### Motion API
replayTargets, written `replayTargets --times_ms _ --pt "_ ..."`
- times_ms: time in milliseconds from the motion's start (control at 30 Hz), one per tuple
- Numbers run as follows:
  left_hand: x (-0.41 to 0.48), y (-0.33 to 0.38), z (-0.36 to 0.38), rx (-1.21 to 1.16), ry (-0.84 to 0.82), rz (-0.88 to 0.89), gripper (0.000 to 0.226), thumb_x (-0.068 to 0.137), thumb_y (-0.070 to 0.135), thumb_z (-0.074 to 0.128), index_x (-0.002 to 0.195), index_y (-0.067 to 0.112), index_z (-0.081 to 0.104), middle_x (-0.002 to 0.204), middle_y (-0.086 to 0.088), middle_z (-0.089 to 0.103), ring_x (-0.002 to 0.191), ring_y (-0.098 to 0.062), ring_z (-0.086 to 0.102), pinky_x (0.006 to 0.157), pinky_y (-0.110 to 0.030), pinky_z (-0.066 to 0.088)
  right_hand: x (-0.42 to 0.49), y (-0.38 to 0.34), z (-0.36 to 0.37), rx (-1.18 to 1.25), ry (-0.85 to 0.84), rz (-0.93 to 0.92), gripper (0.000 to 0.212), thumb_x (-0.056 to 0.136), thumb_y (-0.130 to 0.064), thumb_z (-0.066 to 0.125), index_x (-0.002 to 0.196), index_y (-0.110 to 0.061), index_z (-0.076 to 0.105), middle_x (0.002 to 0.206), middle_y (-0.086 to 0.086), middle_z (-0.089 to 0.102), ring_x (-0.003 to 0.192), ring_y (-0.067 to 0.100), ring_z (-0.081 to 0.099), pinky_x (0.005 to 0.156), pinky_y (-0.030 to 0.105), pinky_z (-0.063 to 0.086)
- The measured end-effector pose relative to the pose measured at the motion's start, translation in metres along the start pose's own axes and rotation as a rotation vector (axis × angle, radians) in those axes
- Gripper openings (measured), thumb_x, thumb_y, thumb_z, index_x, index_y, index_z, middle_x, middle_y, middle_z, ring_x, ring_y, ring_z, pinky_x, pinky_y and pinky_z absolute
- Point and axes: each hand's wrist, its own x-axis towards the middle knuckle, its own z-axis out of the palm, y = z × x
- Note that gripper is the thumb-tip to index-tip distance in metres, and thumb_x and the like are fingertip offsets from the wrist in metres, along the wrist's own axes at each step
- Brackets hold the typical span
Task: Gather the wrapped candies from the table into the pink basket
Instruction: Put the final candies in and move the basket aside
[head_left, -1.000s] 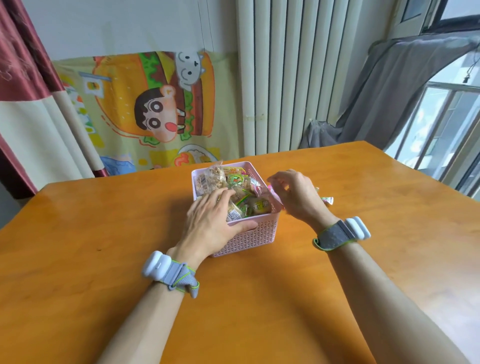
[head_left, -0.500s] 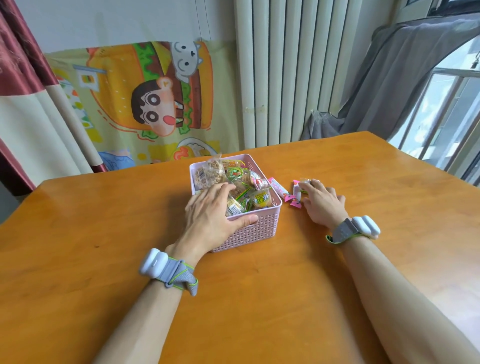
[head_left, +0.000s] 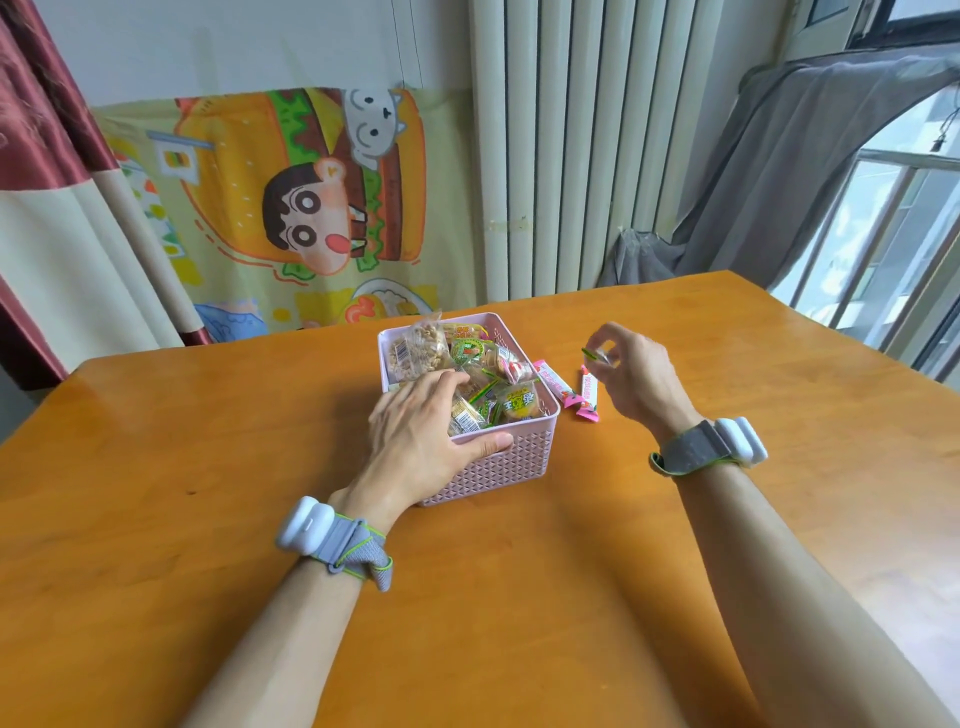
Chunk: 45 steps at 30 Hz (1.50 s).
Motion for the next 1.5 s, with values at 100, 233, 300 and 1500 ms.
replayTargets --times_ms 100,233,300,1500 --pt "-0.001 0.0 0.0 -0.013 0.013 -0.002 0.096 0.069 0.092 0.046 0.142 0.03 0.041 0.144 0.009 0.051 0.13 -0.015 0.05 0.109 -0.038 0.034 -0.001 -0.029 -0.015 0.2 0.029 -0.054 0.015 0.095 -0.028 0.066 0.11 -0.026 0.064 0.104 0.006 0.069 0.078 0.021 0.069 0.056 0.031 0.056" --pt "0.0 0.001 0.0 -0.056 0.048 -0.013 0.112 0.065 0.092 0.053 0.15 0.023 0.028 0.149 0.001 0.047 0.133 -0.02 0.049 0.108 -0.039 0.036 -0.012 -0.068 -0.022 0.292 -0.011 -0.172 0.017 0.093 -0.027 0.068 0.109 -0.03 0.064 0.107 0.001 0.071 0.08 0.015 0.069 0.061 0.029 0.055" --pt "0.001 0.0 0.0 -0.097 0.055 -0.005 0.123 0.062 0.091 0.057 0.154 0.02 0.016 0.155 -0.003 0.039 0.136 -0.022 0.046 0.108 -0.04 0.04 -0.02 -0.085 -0.019 0.28 -0.092 -0.267 0.02 0.093 -0.024 0.069 0.112 -0.029 0.066 0.111 -0.001 0.072 0.083 0.013 0.069 0.066 0.029 0.056" --pt "0.006 0.056 0.009 -0.008 0.193 0.178 0.047 0.087 0.053 0.058 0.121 0.022 0.057 0.14 0.002 0.049 0.128 -0.018 0.048 0.105 -0.036 0.04 -0.012 0.013 0.034 -0.123 -0.282 -0.034 0.045 0.096 -0.033 0.058 0.14 -0.023 0.054 0.148 0.008 0.048 0.139 0.033 0.04 0.107 0.05 0.041"
